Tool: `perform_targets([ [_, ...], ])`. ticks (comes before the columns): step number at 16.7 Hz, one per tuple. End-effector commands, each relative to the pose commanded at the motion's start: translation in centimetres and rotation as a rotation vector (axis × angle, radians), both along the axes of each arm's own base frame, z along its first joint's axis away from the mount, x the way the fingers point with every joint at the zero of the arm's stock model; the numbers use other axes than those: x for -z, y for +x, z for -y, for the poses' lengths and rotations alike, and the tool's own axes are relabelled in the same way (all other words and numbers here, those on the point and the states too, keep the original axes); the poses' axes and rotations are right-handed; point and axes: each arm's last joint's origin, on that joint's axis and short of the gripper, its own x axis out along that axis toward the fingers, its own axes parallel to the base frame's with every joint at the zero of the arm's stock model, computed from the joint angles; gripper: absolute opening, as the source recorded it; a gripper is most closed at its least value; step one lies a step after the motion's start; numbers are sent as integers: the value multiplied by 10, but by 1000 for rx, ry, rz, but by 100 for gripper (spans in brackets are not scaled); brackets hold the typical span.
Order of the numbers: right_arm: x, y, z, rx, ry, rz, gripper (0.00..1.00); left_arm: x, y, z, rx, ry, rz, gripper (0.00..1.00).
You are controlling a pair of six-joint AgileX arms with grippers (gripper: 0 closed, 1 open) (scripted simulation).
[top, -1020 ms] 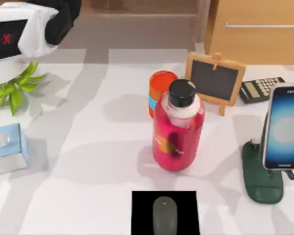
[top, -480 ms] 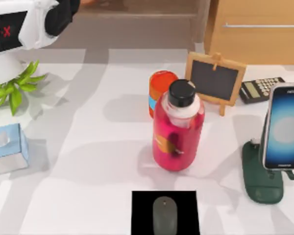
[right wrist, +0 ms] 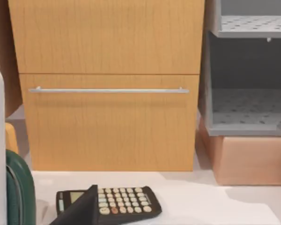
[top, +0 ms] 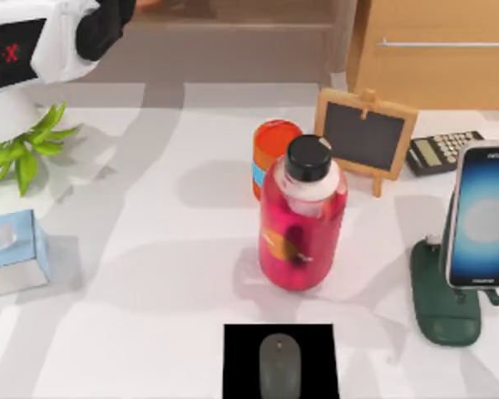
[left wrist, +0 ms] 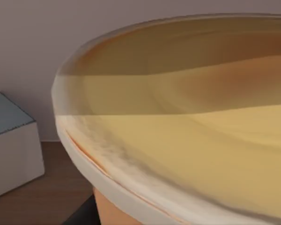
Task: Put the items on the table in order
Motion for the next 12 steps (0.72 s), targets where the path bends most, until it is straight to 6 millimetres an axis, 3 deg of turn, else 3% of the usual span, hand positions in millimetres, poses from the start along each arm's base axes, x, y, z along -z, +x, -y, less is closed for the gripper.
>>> perform_targets([
  [3, 0, 0, 0, 0, 0, 0, 100, 1, 0, 0, 0, 0, -1, 0],
  [12, 0, 0, 0, 0, 0, 0, 100, 1, 0, 0, 0, 0, -1, 68],
])
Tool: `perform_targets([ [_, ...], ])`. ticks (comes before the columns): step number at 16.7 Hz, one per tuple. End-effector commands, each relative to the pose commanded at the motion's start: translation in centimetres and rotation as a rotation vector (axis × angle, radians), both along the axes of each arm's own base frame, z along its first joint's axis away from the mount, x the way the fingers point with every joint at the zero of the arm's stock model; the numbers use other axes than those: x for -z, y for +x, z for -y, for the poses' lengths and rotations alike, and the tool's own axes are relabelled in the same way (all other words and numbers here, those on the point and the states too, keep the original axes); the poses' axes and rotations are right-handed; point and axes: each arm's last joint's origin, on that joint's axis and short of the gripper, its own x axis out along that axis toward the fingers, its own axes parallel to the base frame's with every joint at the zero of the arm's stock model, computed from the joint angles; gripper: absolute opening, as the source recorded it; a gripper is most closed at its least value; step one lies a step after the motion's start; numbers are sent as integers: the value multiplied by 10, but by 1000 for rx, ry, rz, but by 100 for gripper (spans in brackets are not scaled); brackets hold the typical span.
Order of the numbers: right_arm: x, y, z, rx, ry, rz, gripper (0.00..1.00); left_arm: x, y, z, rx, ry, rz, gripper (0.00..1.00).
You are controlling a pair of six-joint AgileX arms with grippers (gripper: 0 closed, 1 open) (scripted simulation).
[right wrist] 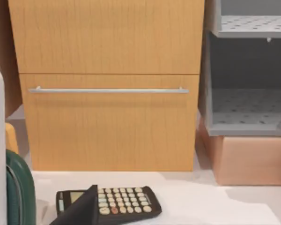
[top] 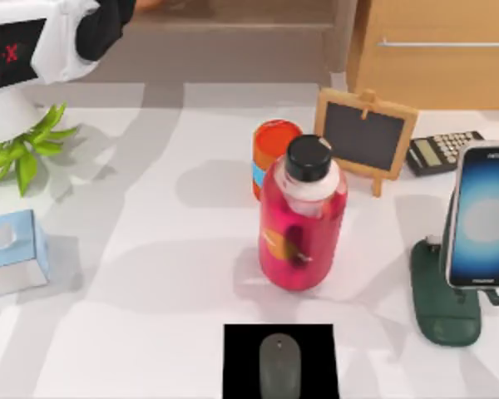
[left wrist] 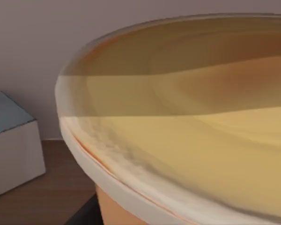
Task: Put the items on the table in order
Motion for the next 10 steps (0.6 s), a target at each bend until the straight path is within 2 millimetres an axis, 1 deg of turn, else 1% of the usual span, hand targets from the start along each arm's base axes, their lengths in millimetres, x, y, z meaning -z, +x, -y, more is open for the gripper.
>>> perform_targets([
  [4, 0, 0, 0, 0, 0, 0, 100, 0, 0, 0, 0, 0, 0, 98],
  [5, 0, 0, 0, 0, 0, 0, 100, 0, 0, 0, 0, 0, 0, 100],
  [10, 0, 0, 0, 0, 0, 0, 100, 0, 0, 0, 0, 0, 0, 100],
])
